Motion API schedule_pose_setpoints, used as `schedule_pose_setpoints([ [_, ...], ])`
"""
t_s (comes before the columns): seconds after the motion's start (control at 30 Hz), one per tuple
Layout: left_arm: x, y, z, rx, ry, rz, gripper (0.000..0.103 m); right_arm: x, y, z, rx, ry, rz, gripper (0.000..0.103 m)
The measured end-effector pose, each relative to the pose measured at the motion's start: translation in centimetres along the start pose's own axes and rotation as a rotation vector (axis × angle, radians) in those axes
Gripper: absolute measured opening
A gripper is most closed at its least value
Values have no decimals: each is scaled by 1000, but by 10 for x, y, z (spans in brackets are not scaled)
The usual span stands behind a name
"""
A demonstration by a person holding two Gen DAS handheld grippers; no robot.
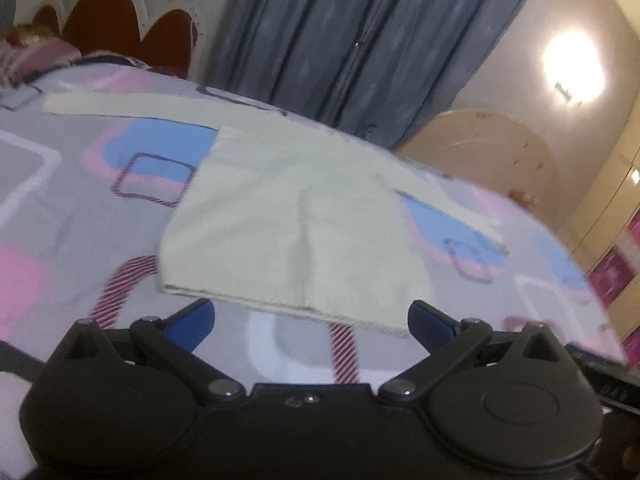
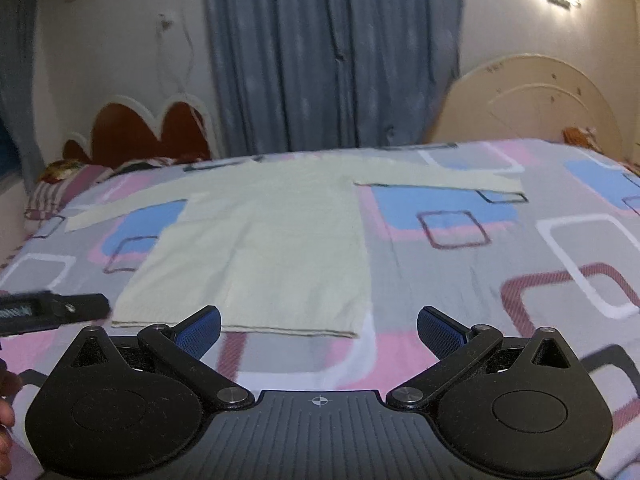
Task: Fold small clothes
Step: 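Reach the right tool to a sweater sleeve cuff and grasp it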
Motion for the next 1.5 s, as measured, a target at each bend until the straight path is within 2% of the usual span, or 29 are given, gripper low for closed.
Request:
schedule_pose_setpoints([
  [0.1, 13, 2, 4, -20, -32, -33, 102, 9, -1, 20, 49, -8, -29, 103],
  [0.17, 22, 7, 8, -25, -54, -55, 101, 15, 2, 35, 86, -10, -17, 103],
  [0.27, 41, 22, 9, 28, 32, -12, 99, 32, 17, 62, 113, -49, 12, 103],
  [0.33, 58, 34, 11, 59, 71, 8, 84, 46, 32, 83, 128, -78, 38, 103],
  [0.4, 76, 46, 17, 99, 90, 17, 80, 63, 45, 104, 134, -100, 59, 103],
  [0.5, 107, 75, 22, 136, 157, 85, 78, 96, 64, 146, 159, -148, 86, 101],
  [0.57, 126, 89, 27, 144, 177, 116, 75, 124, 74, 179, 195, -183, 81, 69],
  [0.73, 187, 118, 30, 152, 208, 114, 56, 192, 94, 265, 296, -237, 104, 61],
  [0.83, 218, 124, 31, 175, 238, 106, 56, 237, 99, 312, 359, -254, 98, 42],
  [0.9, 234, 125, 30, 182, 259, 88, 56, 268, 96, 343, 420, -256, 82, 37],
  [1.03, 255, 123, 29, 205, 296, 64, 57, 310, 77, 387, 522, -273, 41, 36],
  [1.13, 263, 123, 29, 215, 316, 55, 58, 325, 62, 401, 582, -272, 25, 36],
  [1.27, 273, 124, 26, 218, 338, 38, 59, 331, 53, 411, 674, -234, 65, 36],
  [1.43, 288, 131, 27, 221, 345, 32, 60, 336, 54, 425, 720, -225, 98, 36],
  [1.47, 290, 133, 27, 224, 346, 34, 60, 337, 55, 427, 723, -226, 97, 34],
  [1.5, 291, 135, 27, 225, 348, 35, 60, 339, 57, 427, 717, -231, 88, 27],
])
Point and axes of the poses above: each gripper's, at about its wrist camera, not at the fingertips, and x roughly the way its jaws point, z to its right, y to its top, the point moved 10 cm from there along x, roughly the way its jaws point, and after that the axes turned 12 degrees about -x, right-handed, at the moved point
